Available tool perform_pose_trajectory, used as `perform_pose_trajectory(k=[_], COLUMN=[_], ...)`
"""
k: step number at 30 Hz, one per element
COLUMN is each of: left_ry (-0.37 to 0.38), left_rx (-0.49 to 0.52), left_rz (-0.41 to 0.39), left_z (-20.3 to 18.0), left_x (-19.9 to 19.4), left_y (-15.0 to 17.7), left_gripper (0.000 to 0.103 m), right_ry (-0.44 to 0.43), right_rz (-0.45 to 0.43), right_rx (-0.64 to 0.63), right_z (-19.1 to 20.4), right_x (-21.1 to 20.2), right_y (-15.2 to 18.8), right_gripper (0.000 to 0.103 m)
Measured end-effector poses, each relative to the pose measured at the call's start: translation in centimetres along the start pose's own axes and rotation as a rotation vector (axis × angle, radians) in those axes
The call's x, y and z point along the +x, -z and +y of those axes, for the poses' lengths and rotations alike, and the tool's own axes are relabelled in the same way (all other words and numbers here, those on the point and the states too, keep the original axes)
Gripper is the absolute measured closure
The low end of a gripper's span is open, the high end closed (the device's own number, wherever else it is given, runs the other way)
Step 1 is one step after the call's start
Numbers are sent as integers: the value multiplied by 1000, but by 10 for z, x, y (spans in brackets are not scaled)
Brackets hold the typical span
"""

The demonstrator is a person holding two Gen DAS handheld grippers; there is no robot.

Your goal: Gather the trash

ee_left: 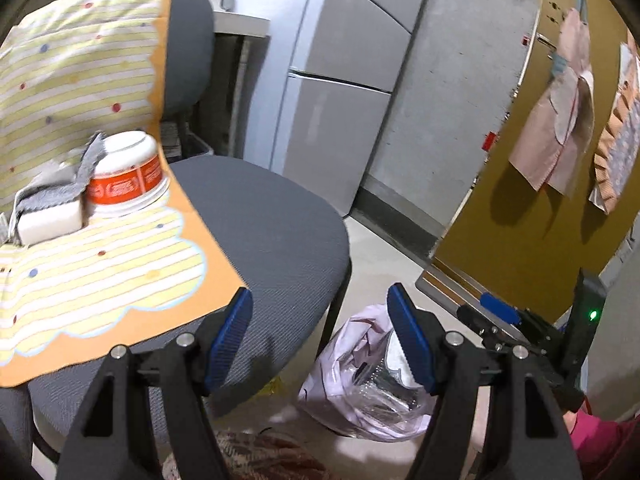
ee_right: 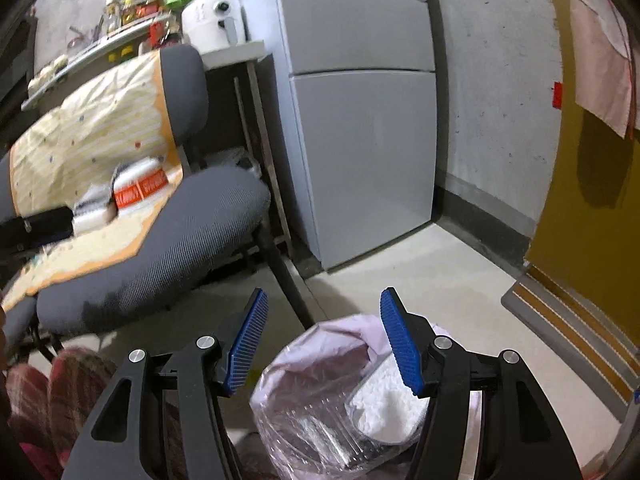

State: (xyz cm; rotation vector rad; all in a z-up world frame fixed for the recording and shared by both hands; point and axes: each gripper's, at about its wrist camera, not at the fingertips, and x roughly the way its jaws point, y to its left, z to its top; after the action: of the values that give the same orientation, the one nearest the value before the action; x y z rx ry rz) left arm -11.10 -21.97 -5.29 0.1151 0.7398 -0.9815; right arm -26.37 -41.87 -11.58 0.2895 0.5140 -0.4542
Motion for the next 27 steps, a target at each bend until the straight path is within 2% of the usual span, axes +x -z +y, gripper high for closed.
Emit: perform_pose_trajectory(k=[2,3,4,6,8,13,18,21,22,24,27], left_ry=[-7,-8,-9,-8,-11,-16,-25,-29,-29,-36,-42], left_rx=[-10,-15,-19,-24,-19,-19,-24,-30,-30,-28,-38], left_rz=[5,9,10,14,12,5,3,5,7,8,1], left_z=[2,3,5,5,5,6,8,10,10,12,16], left_x=[3,3,3,3,1,-3,-4,-5,-5,-7,-10], left_y=[3,5,5,7,8,11,13,15,15,17,17], left_gripper=[35,35,35,35,35,35,35,35,35,35,35], right_ry=[-18,-38,-62,-101,-139,-168,-167,-133,-122,-105,-127], right_rz=[55,83,113,180,237,329,329,323,323,320,262], right_rx=[-14,-26,-49,-117,-176,-215,-251,-296,-303,-309,-318], right_z=[4,7,12,26,37,47,56,62,61,63,64], right_x=[9,14,20,33,44,64,70,76,78,78,59], right_y=[16,26,35,59,82,115,132,144,146,146,127], right_gripper=[44,48,53,75,81,81,79,80,81,94,96])
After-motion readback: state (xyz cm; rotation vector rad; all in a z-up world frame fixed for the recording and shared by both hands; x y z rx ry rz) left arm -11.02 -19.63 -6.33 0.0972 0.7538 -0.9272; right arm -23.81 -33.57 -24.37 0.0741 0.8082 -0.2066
